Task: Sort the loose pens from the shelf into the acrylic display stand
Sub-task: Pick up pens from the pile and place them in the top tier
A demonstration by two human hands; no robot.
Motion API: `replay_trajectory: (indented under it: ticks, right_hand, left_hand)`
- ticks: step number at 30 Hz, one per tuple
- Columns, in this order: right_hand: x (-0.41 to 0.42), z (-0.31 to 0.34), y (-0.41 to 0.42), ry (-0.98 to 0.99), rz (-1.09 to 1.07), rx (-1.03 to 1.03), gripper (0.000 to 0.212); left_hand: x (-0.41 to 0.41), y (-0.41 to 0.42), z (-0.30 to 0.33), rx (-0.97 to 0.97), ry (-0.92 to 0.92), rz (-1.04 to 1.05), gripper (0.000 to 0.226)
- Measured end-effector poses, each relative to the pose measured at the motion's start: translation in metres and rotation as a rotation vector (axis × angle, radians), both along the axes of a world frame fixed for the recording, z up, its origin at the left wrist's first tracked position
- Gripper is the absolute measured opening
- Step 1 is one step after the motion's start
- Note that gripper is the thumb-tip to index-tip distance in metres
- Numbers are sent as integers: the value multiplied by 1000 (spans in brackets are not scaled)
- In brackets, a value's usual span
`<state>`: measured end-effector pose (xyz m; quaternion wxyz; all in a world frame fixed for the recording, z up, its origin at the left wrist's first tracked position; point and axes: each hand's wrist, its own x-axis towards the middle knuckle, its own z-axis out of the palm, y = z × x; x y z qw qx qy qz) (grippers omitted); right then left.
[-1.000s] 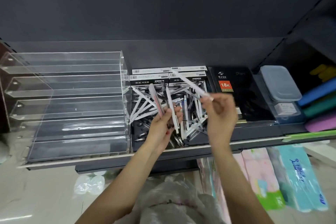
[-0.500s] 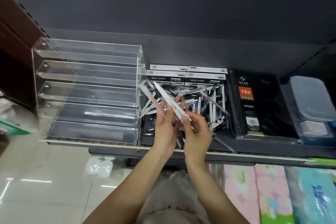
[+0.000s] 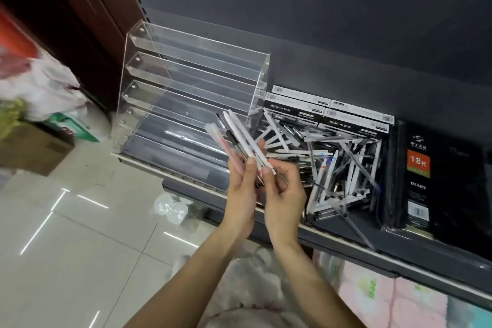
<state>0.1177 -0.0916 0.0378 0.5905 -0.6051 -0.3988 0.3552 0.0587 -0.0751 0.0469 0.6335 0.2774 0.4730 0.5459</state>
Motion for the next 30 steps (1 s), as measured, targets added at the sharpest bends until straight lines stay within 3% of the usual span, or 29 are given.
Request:
replay_trajectory:
  ticks: [5, 11, 14, 18, 22, 30]
  right_hand:
    - [-16, 4, 15, -117, 54, 53, 21]
    - [-52, 6, 41, -393, 113, 128, 7]
    - [-72, 11, 61, -524, 91, 119, 9]
    - [-70, 35, 110, -527, -66, 137, 5]
    - [-73, 64, 177, -715, -103, 110, 3]
    - [-115, 64, 263, -925, 214, -8, 16]
  left_hand:
    - [-24, 13, 2, -38, -2, 65, 36]
    - [-76, 41, 6, -18, 43, 6, 34]
    - [-107, 62, 9, 0, 26, 0, 29]
    - [-156, 100, 15, 5, -130, -10, 25]
    - [-200, 136, 19, -47, -322, 2, 21]
    - [-250, 165, 18, -79, -373, 55, 20]
